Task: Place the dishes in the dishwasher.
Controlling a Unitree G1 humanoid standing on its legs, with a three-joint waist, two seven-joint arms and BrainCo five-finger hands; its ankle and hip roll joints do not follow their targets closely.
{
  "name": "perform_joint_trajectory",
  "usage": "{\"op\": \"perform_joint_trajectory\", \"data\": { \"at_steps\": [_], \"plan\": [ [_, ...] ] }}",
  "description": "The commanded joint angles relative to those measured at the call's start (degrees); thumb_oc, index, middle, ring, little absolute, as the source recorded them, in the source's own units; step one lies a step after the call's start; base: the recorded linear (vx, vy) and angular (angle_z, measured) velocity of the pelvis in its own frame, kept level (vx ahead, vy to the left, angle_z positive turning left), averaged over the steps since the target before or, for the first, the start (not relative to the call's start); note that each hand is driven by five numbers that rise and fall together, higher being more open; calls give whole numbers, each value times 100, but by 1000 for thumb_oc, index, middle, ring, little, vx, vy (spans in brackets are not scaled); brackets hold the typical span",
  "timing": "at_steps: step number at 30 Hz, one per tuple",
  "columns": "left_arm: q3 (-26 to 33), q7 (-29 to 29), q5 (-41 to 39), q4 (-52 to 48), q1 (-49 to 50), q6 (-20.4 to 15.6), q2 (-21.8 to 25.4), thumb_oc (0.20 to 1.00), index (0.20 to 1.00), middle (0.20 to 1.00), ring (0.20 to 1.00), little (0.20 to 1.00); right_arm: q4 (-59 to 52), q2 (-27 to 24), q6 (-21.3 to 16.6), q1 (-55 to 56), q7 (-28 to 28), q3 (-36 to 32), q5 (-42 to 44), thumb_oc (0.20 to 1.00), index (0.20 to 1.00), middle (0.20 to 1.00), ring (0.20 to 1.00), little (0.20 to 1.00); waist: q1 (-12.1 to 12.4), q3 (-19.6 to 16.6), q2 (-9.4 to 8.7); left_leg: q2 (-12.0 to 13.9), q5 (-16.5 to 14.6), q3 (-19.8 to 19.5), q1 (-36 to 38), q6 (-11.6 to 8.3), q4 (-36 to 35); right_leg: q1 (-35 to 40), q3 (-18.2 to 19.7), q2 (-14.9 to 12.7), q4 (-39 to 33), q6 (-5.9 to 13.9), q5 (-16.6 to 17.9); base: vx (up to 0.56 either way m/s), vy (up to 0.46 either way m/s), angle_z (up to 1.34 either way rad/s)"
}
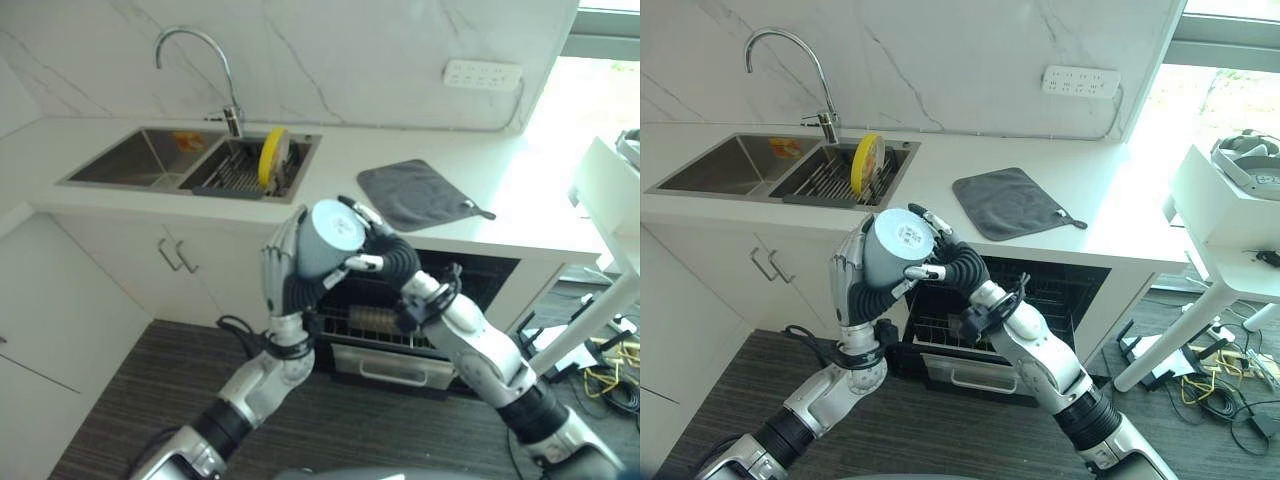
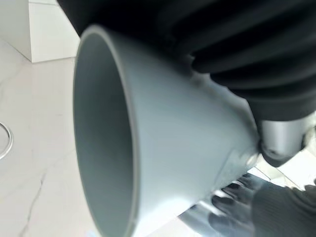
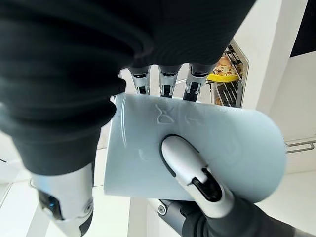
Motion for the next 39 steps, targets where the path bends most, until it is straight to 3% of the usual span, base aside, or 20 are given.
{"op": "perform_joint_trajectory", "data": {
  "at_steps": [1, 7, 39],
  "plan": [
    [-243, -177, -134, 27, -716, -313, 219, 200, 200, 200, 200, 200, 100, 434, -127, -685, -11, 157, 127, 1000, 1000, 1000, 1000, 1000, 50, 76, -366, -5, -782, 35, 46, -2, 442, 154, 390, -254, 423, -8, -821, 0, 0, 0],
    [-334, -218, -40, 23, -608, -582, 198, 200, 200, 200, 200, 200, 91, 489, -86, -700, -20, 213, 113, 1000, 1000, 1000, 1000, 1000, 50, 108, -354, 9, -784, 50, 45, -4, 467, 146, 376, -246, 466, -27, -848, 0, 0, 0],
    [-278, -74, -254, 112, -511, -493, 228, 200, 200, 200, 200, 200, 219, 489, 81, -624, 122, 293, -92, 1000, 1000, 1000, 1000, 1000, 80, 115, -325, -1, -792, 59, 62, 22, 527, 140, 238, -287, 549, -29, -841, 4, 0, -2]
  ]
}}
